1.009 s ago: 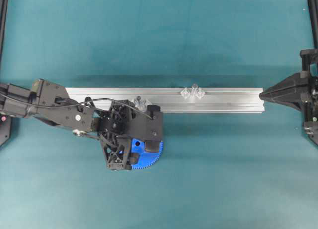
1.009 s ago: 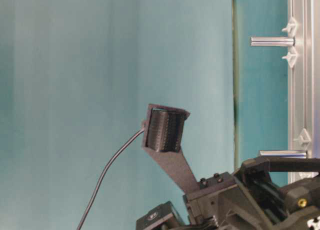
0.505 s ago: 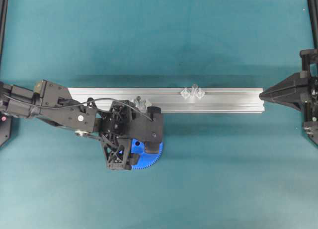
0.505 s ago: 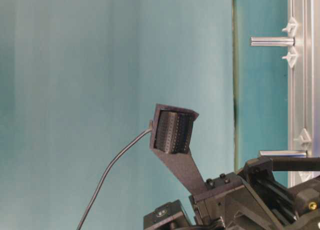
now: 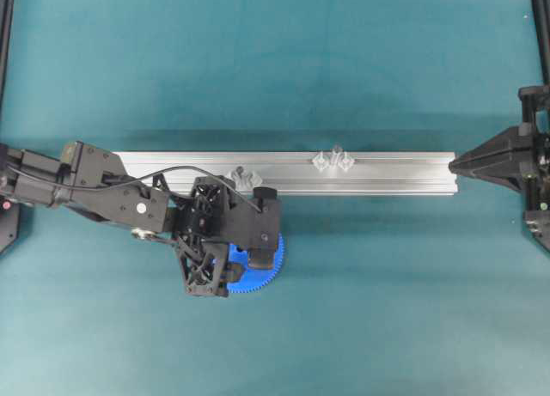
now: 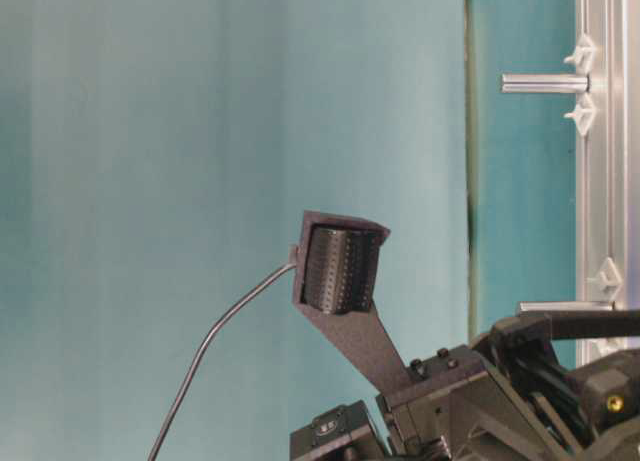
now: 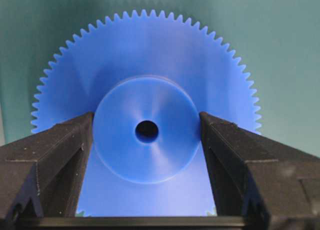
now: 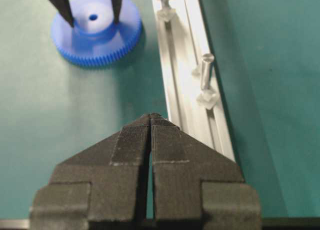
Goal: Find the location of the shaft and insert the large gear.
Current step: 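Lift the blue gear and carry it over the rail toward the right shaft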
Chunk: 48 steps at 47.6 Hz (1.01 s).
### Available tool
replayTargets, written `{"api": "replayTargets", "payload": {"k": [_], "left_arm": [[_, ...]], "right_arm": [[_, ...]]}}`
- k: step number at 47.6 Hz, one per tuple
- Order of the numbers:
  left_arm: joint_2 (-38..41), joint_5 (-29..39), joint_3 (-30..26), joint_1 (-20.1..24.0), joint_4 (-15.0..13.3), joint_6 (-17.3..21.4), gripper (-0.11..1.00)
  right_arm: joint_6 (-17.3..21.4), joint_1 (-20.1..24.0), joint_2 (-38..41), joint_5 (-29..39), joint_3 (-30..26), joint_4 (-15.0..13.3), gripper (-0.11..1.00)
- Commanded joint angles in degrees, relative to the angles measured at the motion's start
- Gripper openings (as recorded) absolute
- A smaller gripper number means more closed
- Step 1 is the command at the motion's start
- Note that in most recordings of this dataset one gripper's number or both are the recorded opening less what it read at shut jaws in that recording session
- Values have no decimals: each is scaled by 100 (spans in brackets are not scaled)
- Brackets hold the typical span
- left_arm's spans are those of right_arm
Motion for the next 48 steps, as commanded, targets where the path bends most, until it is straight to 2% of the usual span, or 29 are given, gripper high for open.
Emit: {"api": "replayTargets", "payload": {"k": [1, 18, 29, 41, 48], "left_arm": [[-255, -114, -70, 18, 9, 9, 71], [-589, -79, -334, 62, 9, 26, 71], [-765, -44, -677, 299, 9, 123, 71], [-905, -44, -1002, 721, 18, 650, 71], [-835, -53, -1230, 932, 18, 1213, 71]], "right_arm": [[53, 0, -26, -53, -35, 0, 1], [62, -26, -220, -62, 0, 0, 1], [62, -26, -229, -79, 44, 0, 1], [62, -44, -229, -246, 44, 0, 1], [62, -44, -246, -246, 79, 0, 1]]}}
